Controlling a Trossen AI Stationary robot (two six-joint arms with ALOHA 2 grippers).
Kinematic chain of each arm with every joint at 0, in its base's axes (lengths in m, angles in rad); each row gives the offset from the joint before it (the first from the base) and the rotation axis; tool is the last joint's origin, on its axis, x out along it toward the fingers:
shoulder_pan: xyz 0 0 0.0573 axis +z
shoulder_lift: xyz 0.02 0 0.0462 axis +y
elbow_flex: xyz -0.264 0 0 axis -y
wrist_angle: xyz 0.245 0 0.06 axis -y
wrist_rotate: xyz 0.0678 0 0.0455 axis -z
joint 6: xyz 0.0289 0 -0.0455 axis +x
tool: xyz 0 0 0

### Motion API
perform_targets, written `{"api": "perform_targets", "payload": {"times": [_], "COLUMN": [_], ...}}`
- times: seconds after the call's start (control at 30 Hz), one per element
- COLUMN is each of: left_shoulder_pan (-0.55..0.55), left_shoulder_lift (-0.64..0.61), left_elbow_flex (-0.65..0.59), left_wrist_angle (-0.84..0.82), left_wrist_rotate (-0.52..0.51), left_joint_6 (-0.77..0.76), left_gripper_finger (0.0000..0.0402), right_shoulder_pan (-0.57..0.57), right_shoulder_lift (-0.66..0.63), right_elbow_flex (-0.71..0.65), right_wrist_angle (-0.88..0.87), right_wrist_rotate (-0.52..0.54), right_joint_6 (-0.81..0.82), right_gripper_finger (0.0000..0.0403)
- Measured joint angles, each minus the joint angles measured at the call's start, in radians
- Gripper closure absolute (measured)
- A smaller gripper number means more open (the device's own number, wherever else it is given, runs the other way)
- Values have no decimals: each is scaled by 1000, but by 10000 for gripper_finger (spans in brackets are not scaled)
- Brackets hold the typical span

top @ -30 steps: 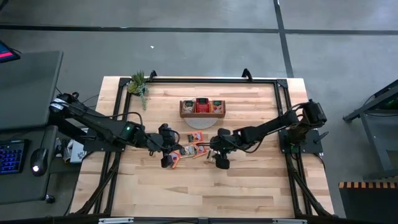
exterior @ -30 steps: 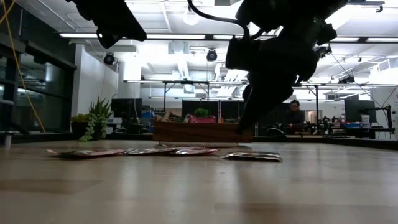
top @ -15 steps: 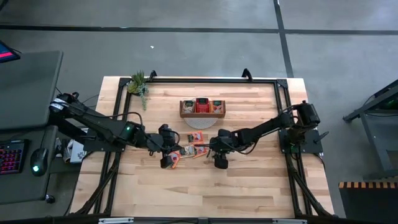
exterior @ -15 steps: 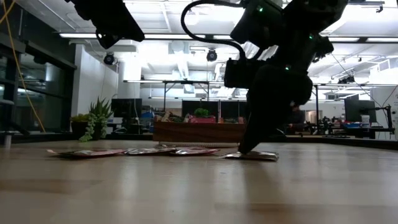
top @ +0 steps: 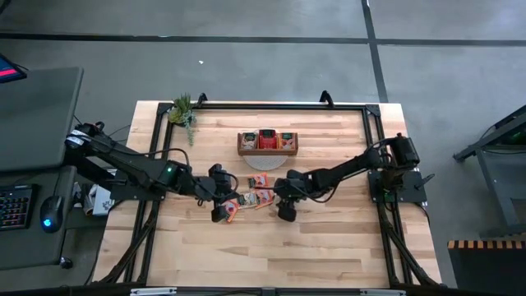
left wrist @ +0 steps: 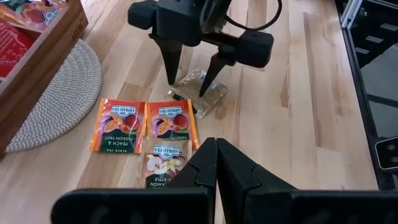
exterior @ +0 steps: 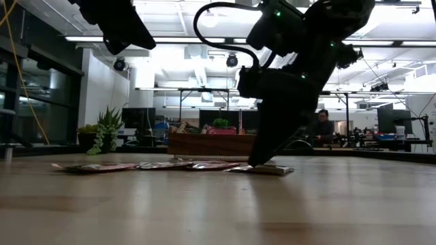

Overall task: Pick & Place Tea
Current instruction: Put the brown tea bag in the left section of the wooden organizer

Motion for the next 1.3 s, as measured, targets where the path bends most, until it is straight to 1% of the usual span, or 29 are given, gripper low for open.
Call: {"api": "perform_targets", "payload": {"times": [0.17,0.33,0.47,0.6,0.83,0.87,1.0,1.13,1.3], "left_shoulder_pan": [0,0,0,0,0,0,0,0,0], "left_shoulder_lift": [0,0,0,0,0,0,0,0,0], "left_elbow_flex": [0,0,0,0,0,0,0,0,0], "left_wrist_angle": [-17,-24,-24,-28,-41,-44,-44,-43,-43], "left_wrist_rotate": [0,0,22,23,24,24,25,25,30], "left_joint_6": [0,0,0,0,-1,-1,-1,0,0], "left_gripper_finger": [401,401,401,401,401,401,401,401,401], "right_shoulder_pan": [-11,-25,-45,-60,-65,-65,-63,-62,-59], "right_shoulder_lift": [0,0,0,0,0,0,-9,-48,-123], "right_elbow_flex": [0,0,0,-1,-1,-1,-4,-10,-17], "right_wrist_angle": [-18,-26,-30,-33,-46,-46,-43,-48,-111], "right_wrist_rotate": [-18,-26,-43,-66,-54,-55,-38,0,82], "right_joint_6": [63,75,109,120,114,114,118,117,118], "right_gripper_finger": [196,230,262,303,389,396,400,402,402]}}
